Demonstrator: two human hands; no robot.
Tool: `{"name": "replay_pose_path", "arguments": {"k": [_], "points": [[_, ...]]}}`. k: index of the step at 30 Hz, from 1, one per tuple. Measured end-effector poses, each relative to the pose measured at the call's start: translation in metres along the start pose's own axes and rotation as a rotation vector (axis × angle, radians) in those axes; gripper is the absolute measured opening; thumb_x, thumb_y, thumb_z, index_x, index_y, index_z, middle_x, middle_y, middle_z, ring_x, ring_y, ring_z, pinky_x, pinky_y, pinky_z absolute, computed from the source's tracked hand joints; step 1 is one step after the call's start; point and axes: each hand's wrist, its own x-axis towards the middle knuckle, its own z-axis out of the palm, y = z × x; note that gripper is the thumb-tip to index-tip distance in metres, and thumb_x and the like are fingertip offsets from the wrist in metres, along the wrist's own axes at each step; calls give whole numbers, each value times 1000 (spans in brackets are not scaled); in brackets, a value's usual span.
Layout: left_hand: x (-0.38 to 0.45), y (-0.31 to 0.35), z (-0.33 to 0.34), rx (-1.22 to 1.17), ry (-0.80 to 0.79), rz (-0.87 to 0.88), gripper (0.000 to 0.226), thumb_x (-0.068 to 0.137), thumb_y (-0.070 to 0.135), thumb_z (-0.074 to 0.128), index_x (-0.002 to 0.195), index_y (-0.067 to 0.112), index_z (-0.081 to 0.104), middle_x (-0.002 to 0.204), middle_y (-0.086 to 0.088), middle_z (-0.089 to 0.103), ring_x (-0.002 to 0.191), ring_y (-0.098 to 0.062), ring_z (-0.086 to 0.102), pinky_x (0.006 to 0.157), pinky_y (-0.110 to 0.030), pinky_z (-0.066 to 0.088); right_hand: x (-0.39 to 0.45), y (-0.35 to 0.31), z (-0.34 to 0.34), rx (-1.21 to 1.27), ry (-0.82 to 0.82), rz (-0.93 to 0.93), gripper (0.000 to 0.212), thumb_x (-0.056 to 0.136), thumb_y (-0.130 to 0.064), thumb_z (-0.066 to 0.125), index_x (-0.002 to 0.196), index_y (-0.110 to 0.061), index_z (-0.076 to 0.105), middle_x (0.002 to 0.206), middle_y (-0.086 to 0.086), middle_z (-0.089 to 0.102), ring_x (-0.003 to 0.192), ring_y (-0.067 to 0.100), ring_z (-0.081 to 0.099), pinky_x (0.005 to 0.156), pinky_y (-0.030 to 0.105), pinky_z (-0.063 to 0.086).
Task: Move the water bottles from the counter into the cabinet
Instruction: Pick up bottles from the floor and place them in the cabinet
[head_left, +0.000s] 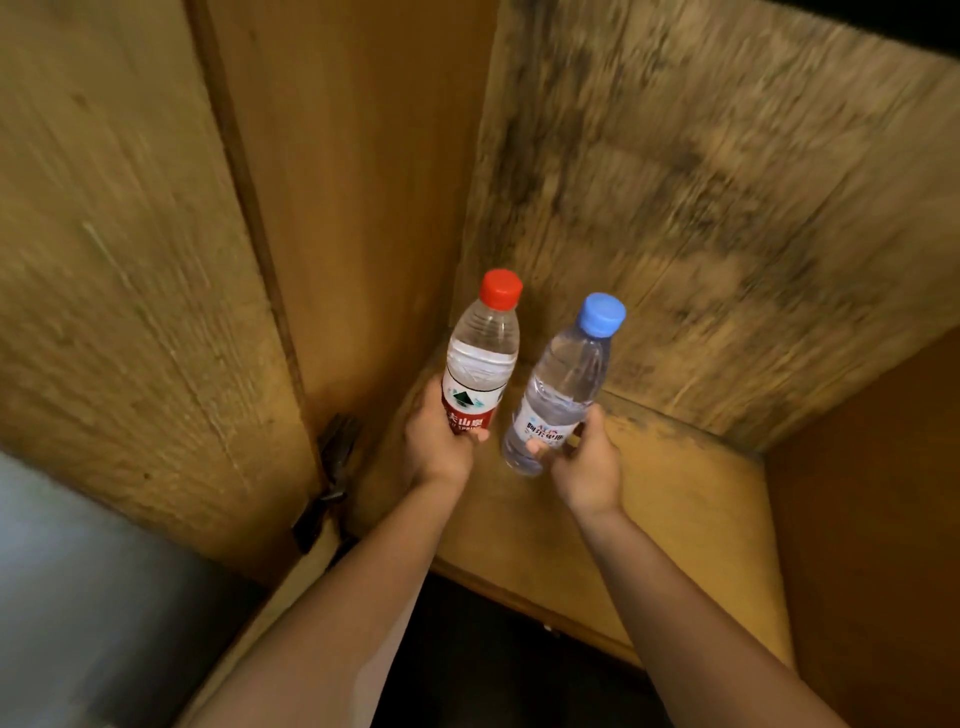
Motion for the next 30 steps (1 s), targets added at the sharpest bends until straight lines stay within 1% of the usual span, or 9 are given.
{"name": "replay_pose_path", "arguments": {"k": [5,9,13,15,17,20,25,27,30], "points": [[27,6,5,55,-9,-19,73,69,7,76,133,21,44,131,-8,55,121,-27,51,99,-37,41,26,-10,14,-56,-20,27,54,71,-18,76,117,-18,47,112,12,66,102,33,62,85,40,50],[29,12,6,-47,-37,-94,74,71,4,73,136,19,42,132,-10,54,121,-28,51,98,-34,39,40,-16,15,-91,-54,49,56,71,-27,77,117,-22,46,112,7,66,103,31,61,81,32,46],[10,11,3,-352,-29,-252,82,72,-5,71,142,12,32,139,-13,48,125,-28,48,106,-43,38,41,-18,14,-85,-66,61,56,72,-26,77,118,-24,46,115,5,66,105,29,61,84,34,47],[-1,12,2,-583,-46,-409,79,80,-4,63,145,21,27,142,-9,44,126,-30,46,104,-46,38,40,-19,15,-85,-64,69,54,72,-26,76,117,-24,46,115,4,66,104,29,61,84,35,48],[-6,17,1,-841,-98,-540,76,86,-4,53,146,29,21,141,-10,44,124,-33,47,99,-44,40,40,-19,15,-67,-62,78,55,72,-26,77,118,-25,46,115,3,66,104,27,61,82,32,47],[1,28,0,-1160,-84,-581,70,90,-4,47,146,29,22,139,-13,45,121,-29,48,94,-36,41,40,-20,16,-67,-58,82,55,71,-26,77,117,-26,47,114,2,66,103,26,61,75,26,41],[18,42,2,-1303,-51,-596,56,89,-6,46,139,17,38,134,-13,50,93,-16,55,78,-24,46,48,-26,20,-66,-48,69,60,69,-25,79,119,-21,47,115,5,66,105,27,61,78,26,41],[25,46,2,-1335,-34,-610,54,89,-7,45,138,14,39,133,-13,50,94,-17,53,71,-23,47,54,-30,23,-49,-54,80,63,68,-24,80,121,-19,46,117,7,65,106,27,60,79,26,42],[34,50,4,-1373,-18,-611,52,88,-10,41,135,11,41,134,-14,49,100,-19,52,80,-25,45,65,-34,25,-56,-70,91,65,69,-23,79,124,-18,45,120,8,63,108,29,59,82,30,44]]}}
